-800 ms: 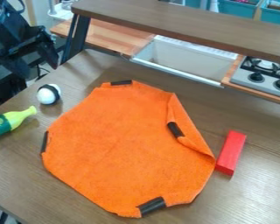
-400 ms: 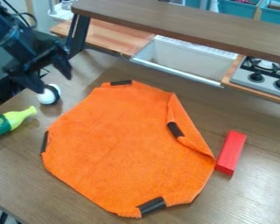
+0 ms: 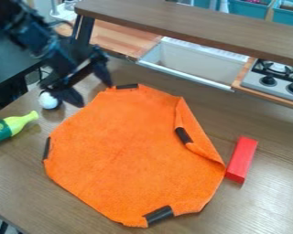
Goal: Fold cloth from the top right to the left
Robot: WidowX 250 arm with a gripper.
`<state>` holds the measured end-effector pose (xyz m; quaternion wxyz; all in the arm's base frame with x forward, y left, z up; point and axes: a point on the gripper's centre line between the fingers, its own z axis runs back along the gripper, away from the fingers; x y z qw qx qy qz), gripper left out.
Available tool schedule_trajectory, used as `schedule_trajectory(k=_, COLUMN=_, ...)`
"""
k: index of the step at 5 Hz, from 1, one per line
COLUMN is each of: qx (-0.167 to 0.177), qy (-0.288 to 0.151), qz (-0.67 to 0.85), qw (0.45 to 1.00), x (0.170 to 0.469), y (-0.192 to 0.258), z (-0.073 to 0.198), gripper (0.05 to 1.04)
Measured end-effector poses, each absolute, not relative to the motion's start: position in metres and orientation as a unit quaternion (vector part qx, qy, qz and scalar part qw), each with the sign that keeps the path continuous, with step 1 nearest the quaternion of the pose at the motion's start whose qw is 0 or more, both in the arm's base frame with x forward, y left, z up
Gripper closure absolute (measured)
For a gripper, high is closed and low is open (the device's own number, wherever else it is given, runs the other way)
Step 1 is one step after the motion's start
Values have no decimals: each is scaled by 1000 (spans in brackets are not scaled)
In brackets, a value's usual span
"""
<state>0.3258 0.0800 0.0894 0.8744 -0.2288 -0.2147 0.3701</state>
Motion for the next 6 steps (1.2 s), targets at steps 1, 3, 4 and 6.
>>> schedule_trajectory(k=1, qx=-234, qy=-215, qz=377, qw=870, x=339, y=52, z=90, gripper=84)
schedule_trajectory(k=3, qx=-171, qy=-251, qz=340, qw=890, x=370, y=-8, z=57, gripper=84)
schedule_trajectory(k=4, qx=-141, qy=-264, qz=329, qw=896, x=390, y=-32, z=42, gripper=84)
schedule_trajectory(k=6, qx=-113, qy=-270, qz=314, qw=903, x=413, y=-45, z=20, gripper=84)
